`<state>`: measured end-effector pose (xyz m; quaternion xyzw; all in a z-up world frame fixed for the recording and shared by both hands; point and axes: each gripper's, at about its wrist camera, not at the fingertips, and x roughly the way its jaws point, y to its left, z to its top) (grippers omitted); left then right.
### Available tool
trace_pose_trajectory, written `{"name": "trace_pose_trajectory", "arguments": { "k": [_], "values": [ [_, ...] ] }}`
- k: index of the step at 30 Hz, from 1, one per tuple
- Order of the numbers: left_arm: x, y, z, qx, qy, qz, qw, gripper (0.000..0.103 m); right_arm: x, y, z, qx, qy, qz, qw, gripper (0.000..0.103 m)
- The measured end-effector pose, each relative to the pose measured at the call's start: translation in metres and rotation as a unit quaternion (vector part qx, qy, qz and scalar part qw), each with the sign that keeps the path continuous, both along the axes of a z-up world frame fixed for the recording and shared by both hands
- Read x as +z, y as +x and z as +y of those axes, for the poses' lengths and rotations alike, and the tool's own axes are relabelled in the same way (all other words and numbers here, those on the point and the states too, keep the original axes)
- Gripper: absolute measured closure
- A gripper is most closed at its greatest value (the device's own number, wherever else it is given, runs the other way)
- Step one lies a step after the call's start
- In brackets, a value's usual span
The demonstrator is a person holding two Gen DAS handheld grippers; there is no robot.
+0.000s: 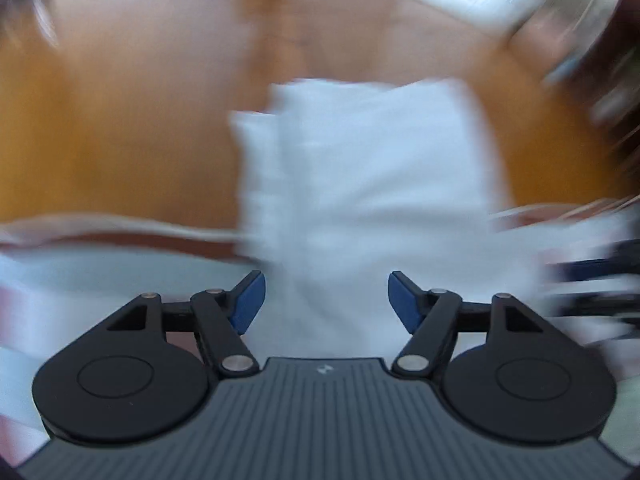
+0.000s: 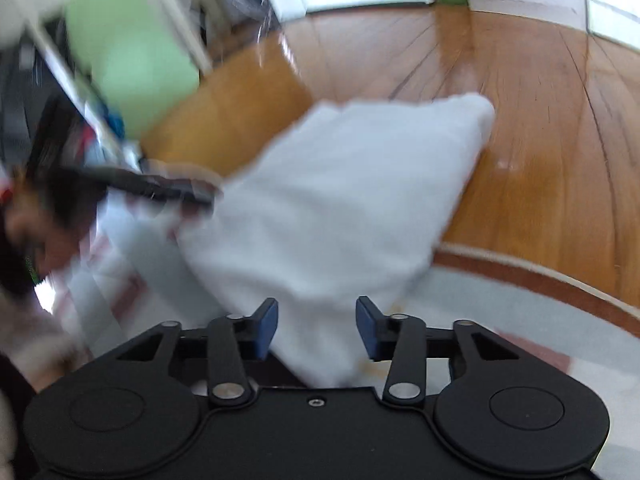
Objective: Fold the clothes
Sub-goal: 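Open both grippers and press the folded shirt flat, then pinch the folded white shirt's edge with both grippers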
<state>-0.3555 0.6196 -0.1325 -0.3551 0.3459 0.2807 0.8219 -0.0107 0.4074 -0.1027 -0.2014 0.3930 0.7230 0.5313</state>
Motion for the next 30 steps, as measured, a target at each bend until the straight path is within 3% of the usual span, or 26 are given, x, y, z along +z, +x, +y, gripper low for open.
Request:
{"name": "trace_pose_trajectory", "arguments": {
  "k": [1, 3, 6, 7, 8, 10, 11, 12, 13, 14, 15, 17, 19, 21, 25, 27, 30],
  "values": [
    [0.0, -0.002, 0.0, 0.009, -0.008, 0.001, 0.9999, 0.035, -0.002, -0.003, 0.007, 0.0, -0.003, -0.006, 1.0, 0.053],
    [-0.005, 0.008, -0.004, 0.017, 0.029, 0.088, 0.9955, 0.035, -0.012, -0.017, 0.026, -0.001, -0.015, -0.045, 0.999, 0.053],
    [-0.022, 0.009, -0.003, 0.037, 0.06, 0.19, 0.9792, 0.034, -0.027, -0.013, 0.025, 0.0, -0.059, -0.045, 0.997, 0.052],
    [-0.026, 0.006, -0.001, 0.046, 0.066, 0.213, 0.9738, 0.027, -0.035, -0.016, 0.022, 0.007, -0.084, -0.04, 0.996, 0.049],
    [-0.029, 0.003, 0.001, 0.057, 0.078, 0.24, 0.9661, 0.024, -0.038, -0.021, 0.015, 0.021, -0.091, -0.055, 0.994, 0.048],
    [-0.028, 0.002, 0.003, 0.087, 0.138, 0.324, 0.932, 0.03, -0.04, -0.03, 0.0, 0.051, -0.105, -0.088, 0.989, 0.047],
    [-0.027, -0.001, 0.006, 0.097, 0.154, 0.345, 0.9209, 0.032, -0.037, -0.034, -0.008, 0.067, -0.114, -0.104, 0.986, 0.047],
    [-0.023, -0.011, 0.012, 0.108, 0.135, 0.312, 0.934, 0.032, -0.034, -0.033, -0.011, 0.073, -0.116, -0.11, 0.985, 0.048],
    [-0.016, -0.024, 0.02, 0.12, 0.091, 0.231, 0.9614, 0.031, -0.03, -0.032, -0.014, 0.078, -0.117, -0.115, 0.983, 0.048],
    [-0.01, -0.037, 0.029, 0.131, 0.043, 0.134, 0.9814, 0.03, -0.026, -0.03, -0.017, 0.083, -0.119, -0.119, 0.982, 0.048],
    [-0.007, -0.044, 0.034, 0.139, 0.012, 0.059, 0.9885, 0.03, -0.017, -0.021, -0.017, 0.078, -0.103, -0.102, 0.986, 0.047],
    [-0.003, -0.037, 0.038, 0.123, 0.01, 0.004, 0.9924, 0.027, -0.001, 0.004, -0.008, 0.057, -0.075, -0.049, 0.994, 0.044],
    [-0.006, -0.021, 0.041, 0.089, 0.016, -0.012, 0.9958, 0.024, 0.011, 0.032, 0.009, 0.011, -0.057, -0.009, 0.998, 0.028],
    [-0.017, -0.008, 0.047, 0.08, -0.002, -0.03, 0.9963, 0.023, 0.018, 0.058, 0.03, -0.035, -0.047, 0.02, 0.998, 0.021],
    [-0.045, 0.012, 0.064, 0.072, -0.013, 0.0, 0.9973, 0.018, 0.0, 0.093, 0.064, -0.067, -0.085, 0.071, 0.992, 0.021],
    [-0.051, 0.009, 0.07, 0.069, -0.016, -0.03, 0.997, 0.009, -0.012, 0.103, 0.073, -0.084, -0.089, 0.106, 0.987, 0.021],
    [-0.06, 0.002, 0.082, 0.075, -0.054, -0.093, 0.9914, 0.013, -0.034, 0.107, 0.084, -0.101, -0.093, 0.165, 0.977, 0.021]
  ]
}}
